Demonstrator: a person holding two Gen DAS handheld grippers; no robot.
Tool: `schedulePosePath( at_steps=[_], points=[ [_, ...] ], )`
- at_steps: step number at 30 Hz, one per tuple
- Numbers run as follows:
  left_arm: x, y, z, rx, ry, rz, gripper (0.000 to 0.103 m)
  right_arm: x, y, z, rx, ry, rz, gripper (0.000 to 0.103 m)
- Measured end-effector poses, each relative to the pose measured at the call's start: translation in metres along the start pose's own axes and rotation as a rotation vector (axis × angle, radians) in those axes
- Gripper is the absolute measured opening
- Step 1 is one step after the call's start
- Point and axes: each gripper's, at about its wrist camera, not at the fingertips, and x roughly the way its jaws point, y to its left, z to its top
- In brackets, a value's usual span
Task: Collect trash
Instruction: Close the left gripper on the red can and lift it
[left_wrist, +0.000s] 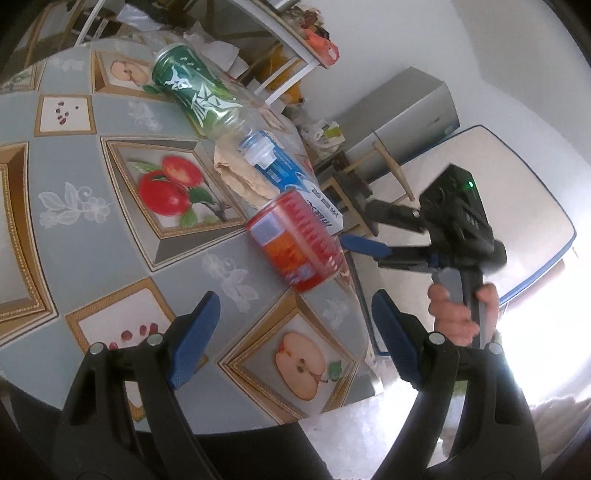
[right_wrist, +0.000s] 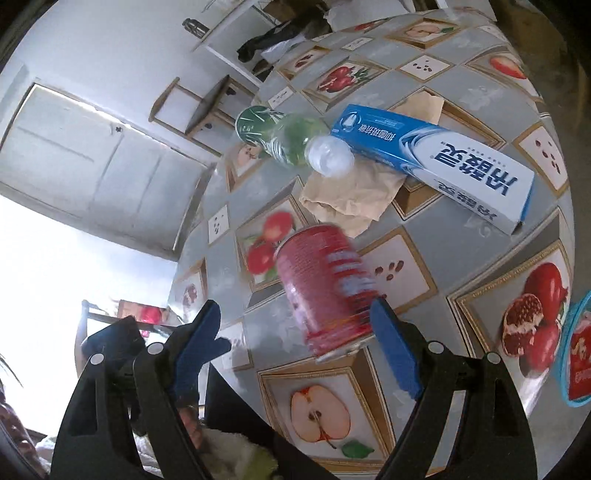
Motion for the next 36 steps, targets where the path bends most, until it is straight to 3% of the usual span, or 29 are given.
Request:
schedulePosePath(
  at_steps=[3,9,16,36],
  points=[
    [0.005,0.007,0.008,-0.043,0.012,-0.016,0.080,0.008,-0.010,0.002,0.061,0.007,0.030,0.081],
    [0.009,0.028,0.012,-0.163,0.034,-0.039,0.080,0.039,-0.015,-0.002,0.170,0.074,0.206,0.075],
    [0.007,0.037,0.012,-0.200,0.032,-0.042,0.078,0.056,-0.013,-0.022,0.256,0.154,0.403,0.074],
    [0.018,0.056,0.024,-0.322,0.067,0.021,0.060,0.079,-0.027,-0.061,0.362,0.213,0.514,0.070]
  ],
)
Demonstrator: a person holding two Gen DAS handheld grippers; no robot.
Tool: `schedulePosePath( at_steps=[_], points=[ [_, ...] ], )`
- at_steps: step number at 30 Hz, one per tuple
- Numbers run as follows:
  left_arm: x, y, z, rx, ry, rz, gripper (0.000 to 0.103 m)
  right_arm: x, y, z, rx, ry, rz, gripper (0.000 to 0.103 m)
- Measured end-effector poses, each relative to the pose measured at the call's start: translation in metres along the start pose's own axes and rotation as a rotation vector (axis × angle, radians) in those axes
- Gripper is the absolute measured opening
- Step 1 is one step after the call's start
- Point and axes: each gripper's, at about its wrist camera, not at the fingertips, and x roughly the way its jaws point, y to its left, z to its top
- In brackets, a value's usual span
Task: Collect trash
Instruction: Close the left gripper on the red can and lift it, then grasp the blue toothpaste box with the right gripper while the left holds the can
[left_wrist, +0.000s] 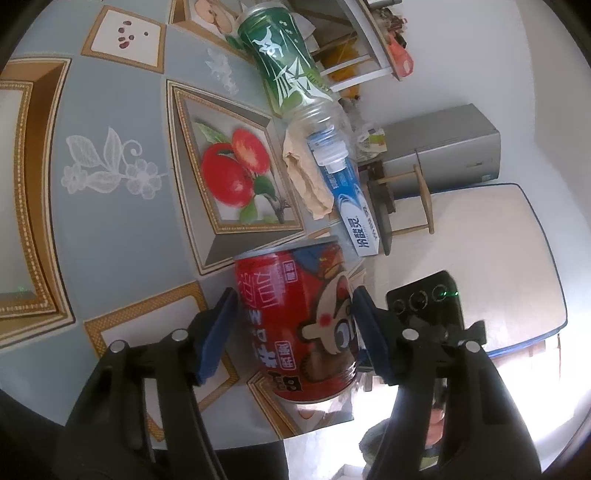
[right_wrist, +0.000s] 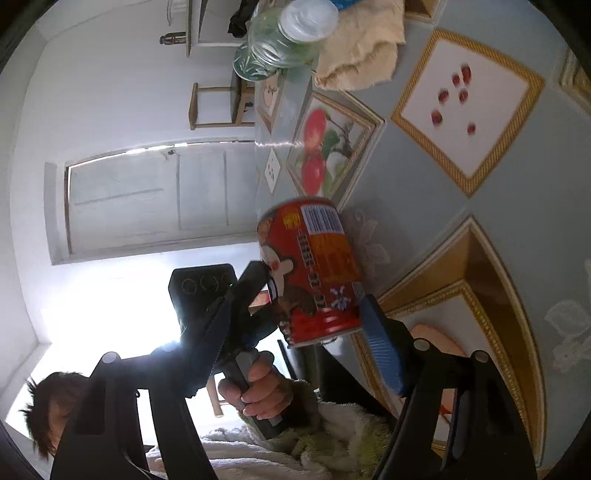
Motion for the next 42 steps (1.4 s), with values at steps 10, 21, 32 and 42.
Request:
schedulePosePath(
  at_steps=[10,21,32,42],
  points=[
    [0.001,-0.004,-0.015,0.010,0.057,-0.014,0.058,-0.005,-0.013,-0.014,0.023,-0.004,0.021,0.063],
    [0.013,-0.029,-0.041,0.161,0.155,0.012,0.058,-0.021,-0.026,-0.011,0.046,-0.073,0.002,0.052],
    [0.026,-0.036,-0.035,0.191,0.198,0.062,0.061,-0.022,-0.030,-0.015,0.048,-0.074,-0.004,0.040],
    [0.032,-0.034,-0.033,0.184,0.212,0.050,0.062,-0.056,-0.011,-0.007,-0.062,-0.162,-0.169,0.040]
  ],
)
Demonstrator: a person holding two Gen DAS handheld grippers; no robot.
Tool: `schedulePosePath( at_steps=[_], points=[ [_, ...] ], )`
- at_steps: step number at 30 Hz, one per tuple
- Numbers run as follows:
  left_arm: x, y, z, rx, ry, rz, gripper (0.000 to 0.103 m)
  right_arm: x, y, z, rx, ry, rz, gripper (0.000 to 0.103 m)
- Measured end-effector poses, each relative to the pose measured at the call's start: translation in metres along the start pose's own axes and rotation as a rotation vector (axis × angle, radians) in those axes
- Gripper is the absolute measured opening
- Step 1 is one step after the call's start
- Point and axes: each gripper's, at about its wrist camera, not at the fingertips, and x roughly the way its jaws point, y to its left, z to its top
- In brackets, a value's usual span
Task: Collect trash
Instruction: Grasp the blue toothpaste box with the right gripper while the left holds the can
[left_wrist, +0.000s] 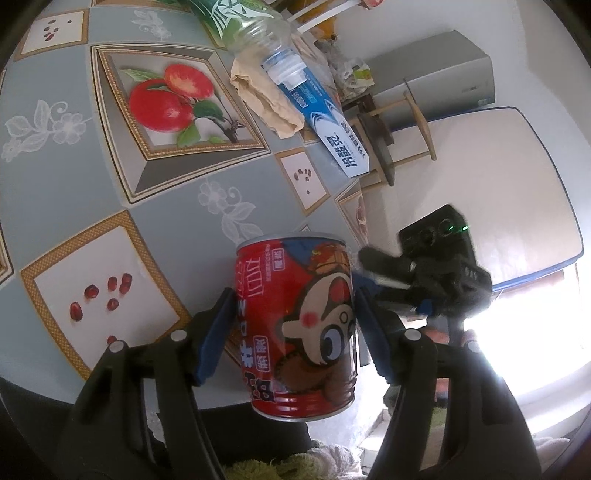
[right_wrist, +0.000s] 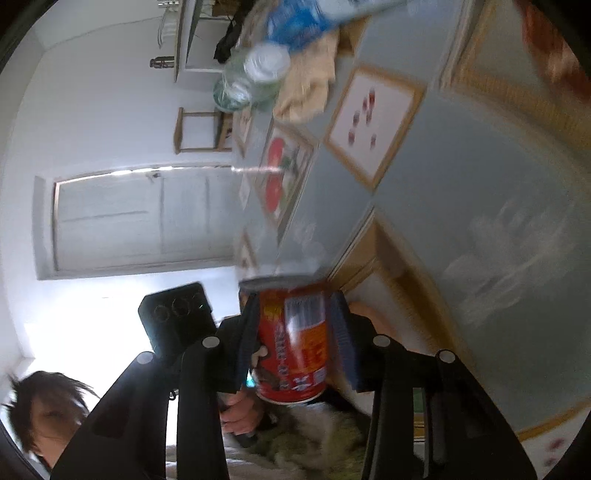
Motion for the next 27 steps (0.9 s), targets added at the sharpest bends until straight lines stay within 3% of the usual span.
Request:
schedulePosePath(
  at_steps=[5,6,8,9,11,13,16,23,25,27],
  points=[
    [-0.004,0.001,-0.002,0.003,-0.017,0.002,0.062,-0.034,0.044,0.031,-0.253,-0.156,-0.320,0.046],
    [-0.005,0.001,-0.003,0.001,-0.023,0.004,0.062,-0.038,0.059,0.039,-0.356,-0.215,-0.464,0.053],
    [-0.008,0.002,-0.004,-0.001,-0.038,0.007,0.062,-0.037,0.076,0.049,-0.492,-0.280,-0.650,0.061],
    [-0.009,0.003,-0.004,-0.004,-0.041,0.007,0.062,-0.030,0.087,0.057,-0.607,-0.318,-0.796,0.066],
    [-0.012,0.005,-0.006,-0.011,-0.048,0.001,0.062,-0.017,0.094,0.068,-0.750,-0.318,-0.925,0.076],
    [-0.013,0.006,-0.006,-0.014,-0.051,-0.003,0.062,0.007,0.098,0.082,-0.902,-0.254,-1.042,0.079],
    [-0.015,0.006,-0.007,-0.009,-0.050,-0.004,0.062,0.030,0.090,0.103,-0.981,-0.149,-1.106,0.079],
    [-0.012,0.006,-0.007,-0.008,-0.042,-0.016,0.062,0.039,0.071,0.152,-0.860,-0.051,-1.041,0.079],
    [-0.012,0.006,-0.006,-0.009,-0.041,-0.019,0.062,0.039,0.068,0.152,-0.825,-0.041,-1.019,0.065],
    [-0.011,0.006,-0.006,-0.010,-0.041,-0.021,0.062,0.034,0.069,0.146,-0.812,-0.067,-1.015,0.059]
  ],
)
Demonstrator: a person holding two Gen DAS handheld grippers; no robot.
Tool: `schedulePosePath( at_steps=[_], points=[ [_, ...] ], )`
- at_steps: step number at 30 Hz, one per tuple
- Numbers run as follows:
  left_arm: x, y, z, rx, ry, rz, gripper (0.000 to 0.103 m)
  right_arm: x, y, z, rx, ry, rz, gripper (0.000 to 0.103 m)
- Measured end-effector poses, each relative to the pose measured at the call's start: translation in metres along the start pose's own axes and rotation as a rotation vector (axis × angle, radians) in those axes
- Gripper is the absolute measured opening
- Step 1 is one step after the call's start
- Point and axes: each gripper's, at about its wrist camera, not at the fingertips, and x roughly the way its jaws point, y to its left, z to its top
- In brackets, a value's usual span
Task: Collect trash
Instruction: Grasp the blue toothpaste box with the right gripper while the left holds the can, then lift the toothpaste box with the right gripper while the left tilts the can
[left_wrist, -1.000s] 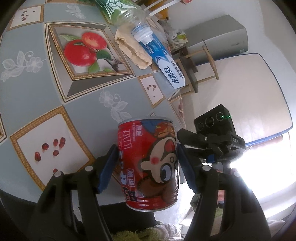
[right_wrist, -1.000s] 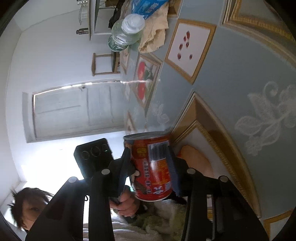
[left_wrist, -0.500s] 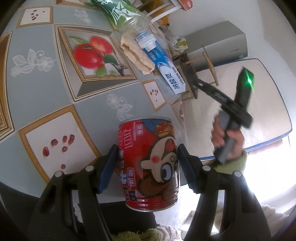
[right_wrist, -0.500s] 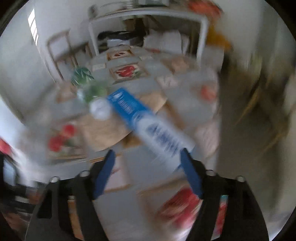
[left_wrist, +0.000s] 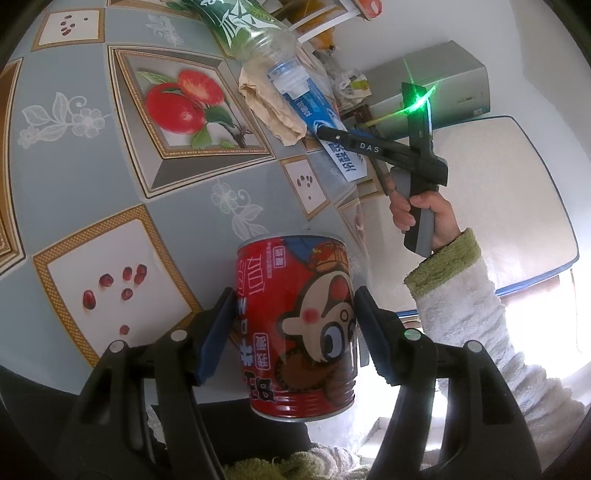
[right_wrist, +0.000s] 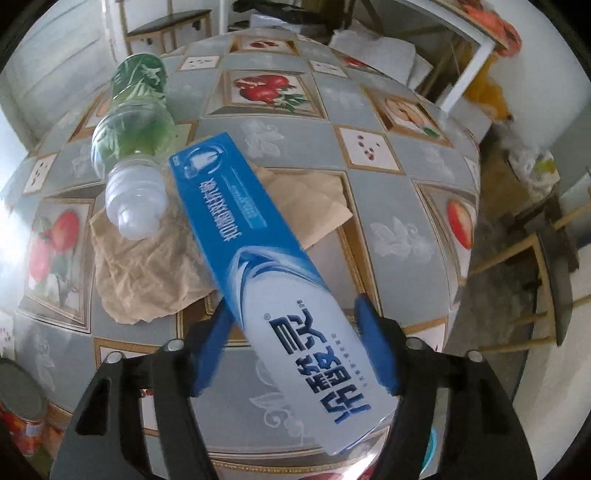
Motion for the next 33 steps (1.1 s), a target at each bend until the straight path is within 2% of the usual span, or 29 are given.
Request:
schedulePosePath(
  at_steps=[6,12,17,23,29,33],
  points=[
    [0.001,0.001,-0.001,-0.002,-0.005,0.000,0.062,-0.025,0.005,-0.021,0.061,-0.028,-0.030,0.051],
    [-0.001,0.002,-0.004,-0.009,-0.019,0.009,0.062,-0.065,0.001,-0.070,0.247,-0.033,-0.018,0.050],
    [-0.003,0.000,-0.008,-0.013,-0.026,0.021,0.062,-0.090,0.016,-0.124,0.351,-0.021,0.056,0.050],
    [-0.005,-0.002,-0.010,-0.021,-0.037,0.038,0.062,-0.088,0.045,-0.163,0.399,0.034,0.145,0.050],
    [-0.007,-0.005,-0.013,-0.018,-0.048,0.054,0.062,-0.086,0.067,-0.162,0.354,0.058,0.168,0.051],
    [-0.007,-0.006,-0.013,-0.019,-0.049,0.056,0.062,-0.086,0.068,-0.150,0.340,0.051,0.158,0.067]
  ],
)
